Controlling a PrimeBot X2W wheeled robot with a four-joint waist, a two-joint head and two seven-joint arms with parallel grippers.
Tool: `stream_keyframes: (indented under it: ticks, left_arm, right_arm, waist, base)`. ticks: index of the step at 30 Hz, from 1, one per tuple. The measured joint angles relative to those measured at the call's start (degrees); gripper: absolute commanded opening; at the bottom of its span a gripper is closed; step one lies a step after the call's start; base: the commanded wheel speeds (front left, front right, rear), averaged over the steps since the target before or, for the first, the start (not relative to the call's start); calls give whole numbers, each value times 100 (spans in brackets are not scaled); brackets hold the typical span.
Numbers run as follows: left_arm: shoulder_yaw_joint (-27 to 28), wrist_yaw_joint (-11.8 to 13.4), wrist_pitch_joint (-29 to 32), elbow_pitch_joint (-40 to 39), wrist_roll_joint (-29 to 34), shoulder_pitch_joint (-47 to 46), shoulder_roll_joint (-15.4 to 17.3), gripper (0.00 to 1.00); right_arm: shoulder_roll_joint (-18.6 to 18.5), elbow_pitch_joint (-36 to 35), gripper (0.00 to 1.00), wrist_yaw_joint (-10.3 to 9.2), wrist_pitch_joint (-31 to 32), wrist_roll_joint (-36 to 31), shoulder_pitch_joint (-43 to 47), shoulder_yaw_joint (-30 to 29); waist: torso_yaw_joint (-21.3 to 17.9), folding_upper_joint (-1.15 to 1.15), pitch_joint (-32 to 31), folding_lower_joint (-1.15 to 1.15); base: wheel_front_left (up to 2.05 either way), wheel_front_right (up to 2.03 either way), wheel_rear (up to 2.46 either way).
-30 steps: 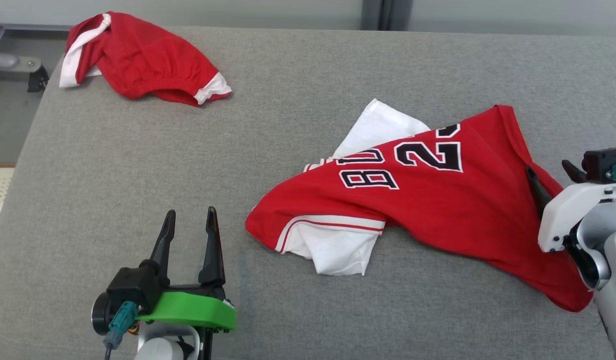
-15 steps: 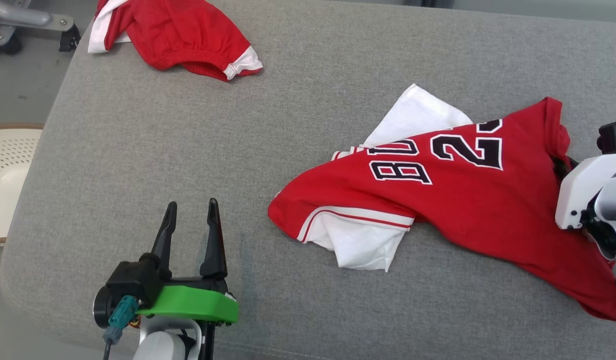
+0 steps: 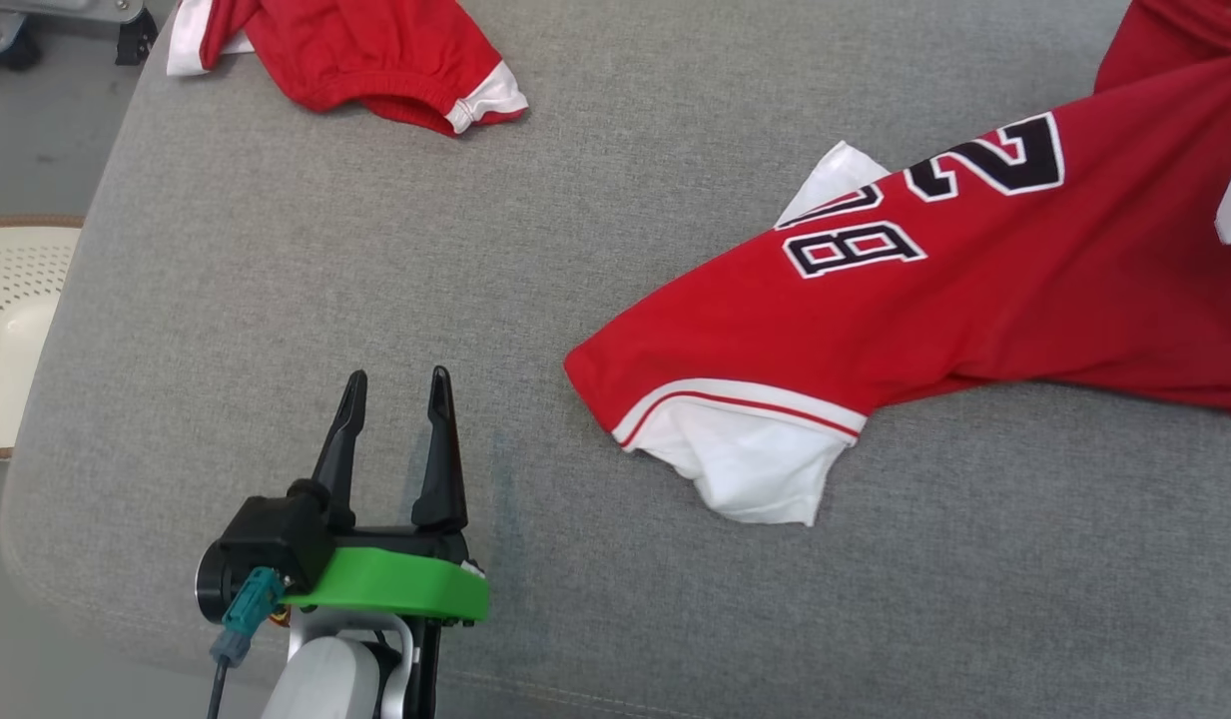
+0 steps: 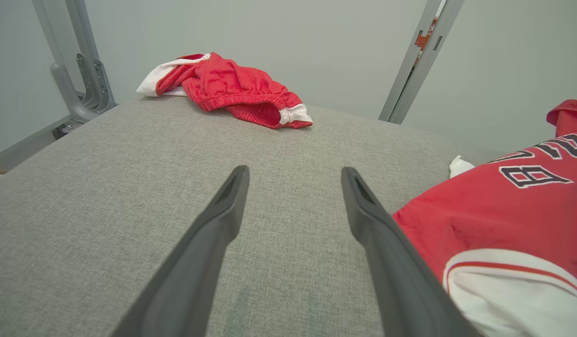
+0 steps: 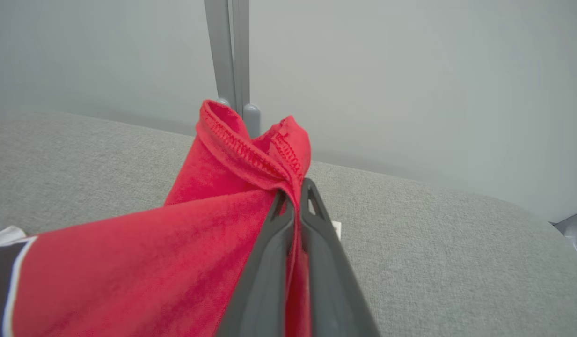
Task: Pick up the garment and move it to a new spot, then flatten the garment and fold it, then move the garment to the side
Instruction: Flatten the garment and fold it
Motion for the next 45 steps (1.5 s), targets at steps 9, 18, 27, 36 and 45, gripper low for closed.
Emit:
stream_keyframes:
  ticks: [9, 18, 27, 36, 45]
  left_arm:
    - [-81, 49, 0, -19, -49, -59, 0, 100]
    - [-76, 20, -1, 57, -5, -52, 0, 100]
    - [-603, -442, 0, 655, -330, 125, 0, 100]
    - [-1121, -597, -1, 1539, -686, -143, -8, 100]
    - [-870, -591, 0, 1992, -999, -619, -8, 44]
  right_arm:
    - [116, 928, 100, 0, -740, -1027, -610, -683]
    - [448, 1125, 100, -1, -1448, -1053, -532, -740]
    - [715, 430, 100, -1, -1860, -527, 371, -226]
    - [1121, -778, 100, 0, -1919, -250, 1562, 66]
    - [1588, -1924, 100, -1, -1929, -281, 2509, -201]
  waist:
    - [180, 0, 189, 0]
    - [-49, 0, 35, 0]
    - [-455, 0, -287, 0]
    - [-1020, 0, -487, 0]
    - [-1609, 0, -470, 0]
  base:
    - [0, 0, 0]
    - [0, 0, 0]
    - [0, 0, 0]
    - [0, 0, 0]
    - [0, 0, 0]
